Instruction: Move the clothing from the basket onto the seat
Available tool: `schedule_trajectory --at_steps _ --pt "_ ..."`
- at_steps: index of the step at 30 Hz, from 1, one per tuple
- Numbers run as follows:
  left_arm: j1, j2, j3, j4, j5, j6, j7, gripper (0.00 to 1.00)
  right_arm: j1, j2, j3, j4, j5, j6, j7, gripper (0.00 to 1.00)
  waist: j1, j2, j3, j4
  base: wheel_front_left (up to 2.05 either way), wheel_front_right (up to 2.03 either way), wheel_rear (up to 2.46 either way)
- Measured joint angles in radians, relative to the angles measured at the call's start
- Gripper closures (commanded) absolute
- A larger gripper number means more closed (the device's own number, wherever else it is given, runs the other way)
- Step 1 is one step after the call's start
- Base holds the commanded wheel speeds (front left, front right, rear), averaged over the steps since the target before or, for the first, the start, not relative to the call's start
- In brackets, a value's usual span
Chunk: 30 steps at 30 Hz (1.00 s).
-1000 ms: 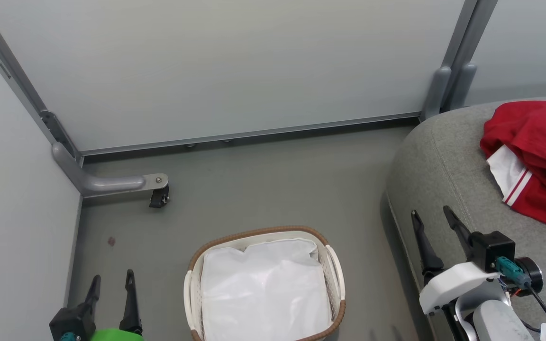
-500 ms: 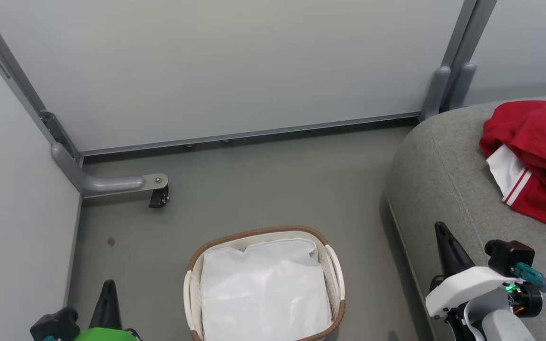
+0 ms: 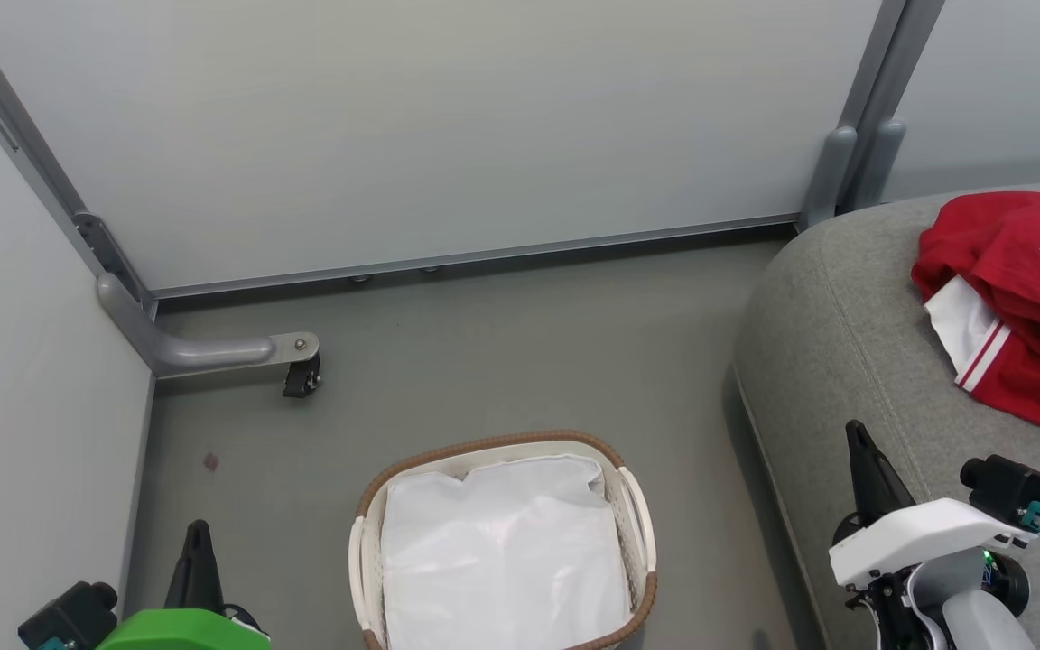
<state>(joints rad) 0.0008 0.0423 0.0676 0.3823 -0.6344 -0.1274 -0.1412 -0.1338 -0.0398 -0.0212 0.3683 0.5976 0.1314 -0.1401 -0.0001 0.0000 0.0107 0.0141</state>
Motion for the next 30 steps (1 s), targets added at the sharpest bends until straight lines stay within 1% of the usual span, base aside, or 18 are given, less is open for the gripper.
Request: schedule_trajectory --at_steps 14,15,30 --pt "-0.019 0.0 0.008 -0.027 -0.199 0.0 0.053 1.0 0.002 -0.001 -0.019 -0.025 0.207 0.0 0.052 1.0 0.0 0.0 -0.001 -0.002 0.0 0.0 0.0" --pt "-0.021 0.0 0.01 -0.03 -0.226 0.0 0.061 1.0 0.002 -0.001 -0.021 -0.028 0.233 0.0 0.058 1.0 0.0 0.0 -0.001 -0.002 0.0 0.0 0.0" --pt "-0.039 0.001 0.02 -0.057 -0.402 0.0 0.106 1.0 0.006 -0.002 -0.038 -0.05 0.418 0.0 0.105 1.0 0.0 0.0 -0.002 -0.004 0.0 0.0 0.0"
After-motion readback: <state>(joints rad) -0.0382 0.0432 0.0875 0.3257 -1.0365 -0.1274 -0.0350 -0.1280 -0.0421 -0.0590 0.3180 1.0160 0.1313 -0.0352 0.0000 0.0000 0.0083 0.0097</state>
